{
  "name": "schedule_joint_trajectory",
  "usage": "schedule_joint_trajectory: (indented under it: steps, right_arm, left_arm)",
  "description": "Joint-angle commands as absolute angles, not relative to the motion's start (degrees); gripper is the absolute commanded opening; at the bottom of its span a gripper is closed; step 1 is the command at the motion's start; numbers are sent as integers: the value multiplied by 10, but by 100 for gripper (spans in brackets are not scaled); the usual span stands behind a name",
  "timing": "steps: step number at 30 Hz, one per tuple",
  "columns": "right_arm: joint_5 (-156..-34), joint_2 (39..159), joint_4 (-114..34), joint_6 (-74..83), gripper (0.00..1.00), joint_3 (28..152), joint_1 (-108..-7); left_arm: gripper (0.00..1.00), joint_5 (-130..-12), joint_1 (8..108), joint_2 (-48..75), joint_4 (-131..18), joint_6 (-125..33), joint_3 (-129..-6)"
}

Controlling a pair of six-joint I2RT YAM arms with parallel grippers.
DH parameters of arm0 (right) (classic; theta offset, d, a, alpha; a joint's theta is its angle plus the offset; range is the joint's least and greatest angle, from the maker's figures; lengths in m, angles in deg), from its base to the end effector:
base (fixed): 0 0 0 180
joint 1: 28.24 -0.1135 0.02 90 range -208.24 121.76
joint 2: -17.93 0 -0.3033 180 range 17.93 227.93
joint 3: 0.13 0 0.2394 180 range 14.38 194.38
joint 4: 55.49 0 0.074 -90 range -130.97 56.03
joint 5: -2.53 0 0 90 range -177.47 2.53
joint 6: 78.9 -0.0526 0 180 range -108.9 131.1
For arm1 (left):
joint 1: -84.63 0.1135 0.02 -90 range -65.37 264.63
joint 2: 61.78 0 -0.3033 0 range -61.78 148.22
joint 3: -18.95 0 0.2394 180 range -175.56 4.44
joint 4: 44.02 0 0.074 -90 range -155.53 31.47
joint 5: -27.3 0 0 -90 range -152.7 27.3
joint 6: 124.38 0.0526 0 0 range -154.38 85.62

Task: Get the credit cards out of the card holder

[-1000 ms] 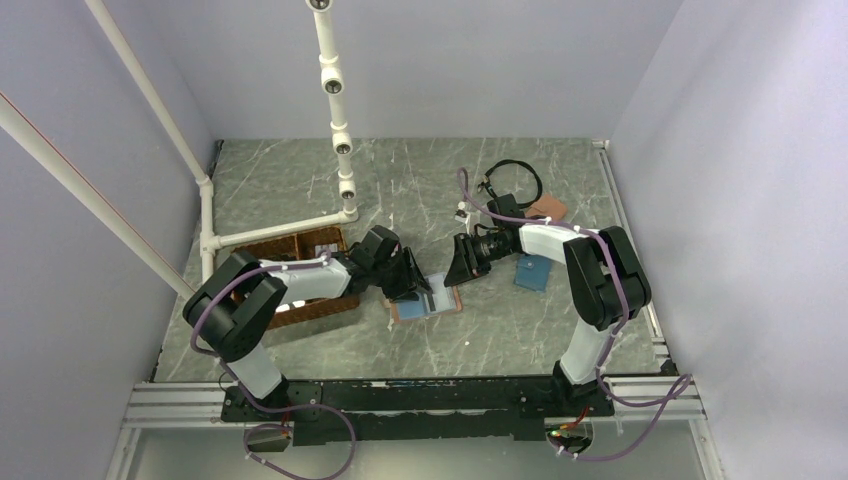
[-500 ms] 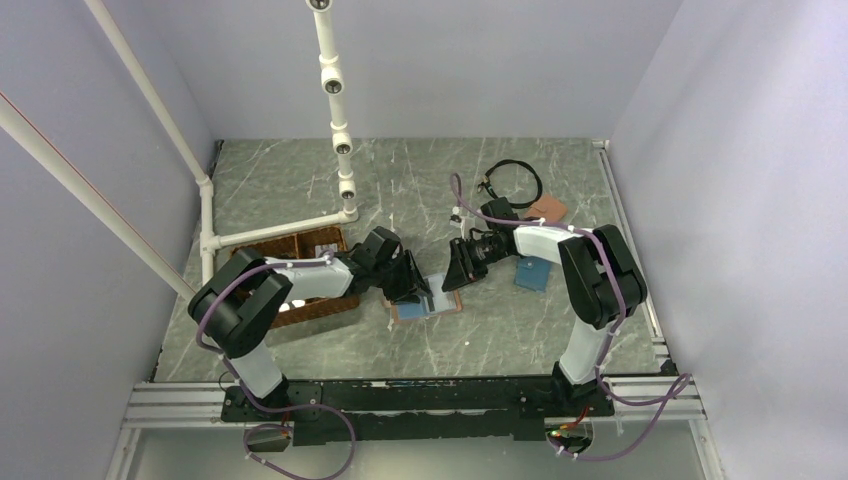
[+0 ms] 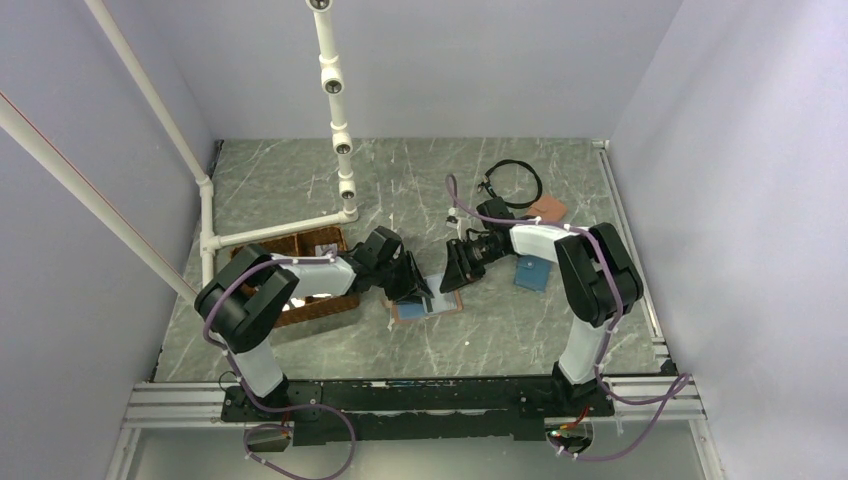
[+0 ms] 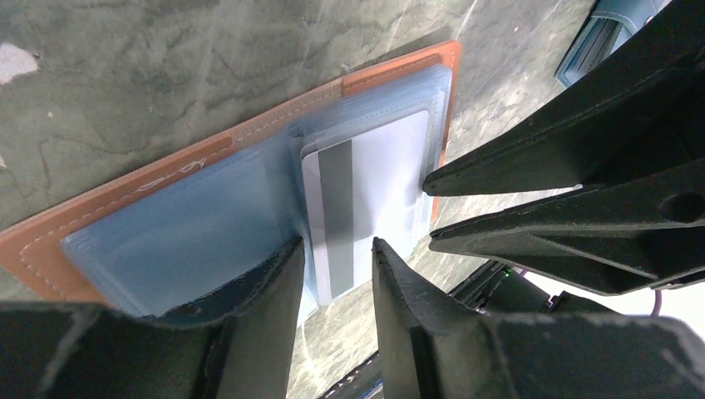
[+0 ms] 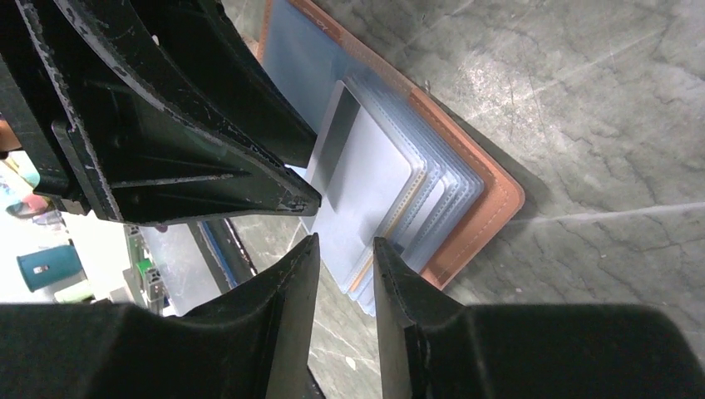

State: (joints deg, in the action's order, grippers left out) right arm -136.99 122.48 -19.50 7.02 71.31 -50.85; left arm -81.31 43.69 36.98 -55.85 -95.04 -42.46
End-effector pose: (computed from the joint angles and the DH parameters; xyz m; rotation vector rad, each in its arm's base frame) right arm 0.2942 0.1658 0.1753 -0.6601 2.6226 1.3240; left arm 0.2439 -0.2338 0.1743 -0.3039 2.7221 -1.0714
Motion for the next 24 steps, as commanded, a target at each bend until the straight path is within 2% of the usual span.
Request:
schedule_joint_trajectory:
  steps: [1,4,8,12,19,24]
  right_arm:
    - [-1327,1249,-175,84,34,734,-522]
    - [-1290,1259,-163,88,32,741,-527]
    - [-1242,1274,-147,90,22,750,-531]
    - [-1230,1291,-132,95,18,759,-537]
    - [-1235,1306,-121,101,16,770,-555]
    - [-1249,1316,-114,104,16,776,-564]
  left_arm:
    - [41,-825,434,387,-553,-948,-439]
    - [41,-825,436,389,-554,-952,-437]
    - [45,-827,440,387,-548,-961,-430]
    - [46,-844,453,378,-490,-993,-398]
    - [44,-859,467,376,-431,-1035,-363]
    - [36,-857,469,378,-439,-1039,-365]
